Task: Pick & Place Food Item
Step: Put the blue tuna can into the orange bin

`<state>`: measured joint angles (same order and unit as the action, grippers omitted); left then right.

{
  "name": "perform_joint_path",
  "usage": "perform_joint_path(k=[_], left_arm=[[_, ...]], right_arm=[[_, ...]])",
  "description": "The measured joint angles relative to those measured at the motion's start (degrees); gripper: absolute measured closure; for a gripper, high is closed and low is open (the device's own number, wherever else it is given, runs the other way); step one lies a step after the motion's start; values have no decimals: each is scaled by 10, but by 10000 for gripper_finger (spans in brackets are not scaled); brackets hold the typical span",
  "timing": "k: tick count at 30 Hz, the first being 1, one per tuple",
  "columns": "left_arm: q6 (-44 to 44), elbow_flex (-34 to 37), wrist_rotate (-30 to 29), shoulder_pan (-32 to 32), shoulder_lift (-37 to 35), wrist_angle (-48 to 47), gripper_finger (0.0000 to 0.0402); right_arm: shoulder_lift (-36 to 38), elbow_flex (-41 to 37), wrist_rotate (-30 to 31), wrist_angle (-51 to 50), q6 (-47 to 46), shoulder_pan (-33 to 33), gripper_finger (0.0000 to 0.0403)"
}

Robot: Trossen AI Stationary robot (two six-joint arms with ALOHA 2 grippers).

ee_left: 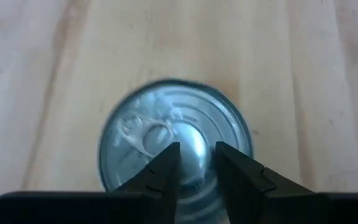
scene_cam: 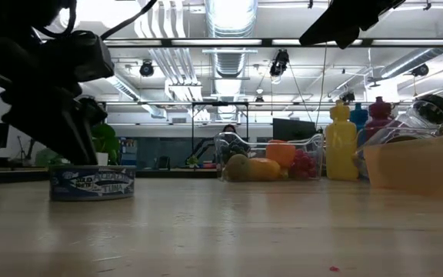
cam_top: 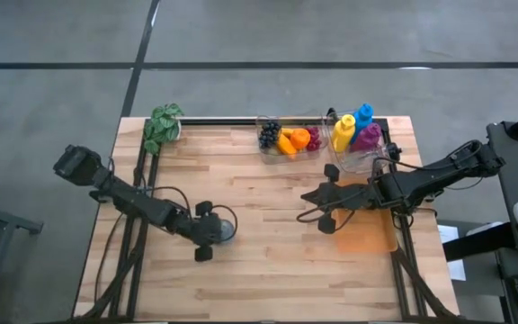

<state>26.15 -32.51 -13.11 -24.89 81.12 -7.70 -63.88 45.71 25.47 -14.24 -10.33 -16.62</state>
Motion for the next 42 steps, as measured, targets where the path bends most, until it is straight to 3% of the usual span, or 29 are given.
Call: perform_joint_path(k=[7, 11, 17, 30, 42], left_arm=[[-35, -1, -31, 6, 16, 35, 293], [-56, -16, -41, 7, 73, 74, 293], [-126, -94, -49, 17, 158, 73, 293], [-286, -271, -14, 75, 296, 62, 293], [-340, -373, 58, 112, 363, 58, 293]], right_arm=[[0, 0, 0, 1, 0, 0, 394], [0, -1, 0, 7, 0, 0, 394], [0, -1, 0, 16, 3, 0, 394], [0, -1, -7, 11, 2, 0, 394], [1, 0, -7, 7, 4, 0, 394]])
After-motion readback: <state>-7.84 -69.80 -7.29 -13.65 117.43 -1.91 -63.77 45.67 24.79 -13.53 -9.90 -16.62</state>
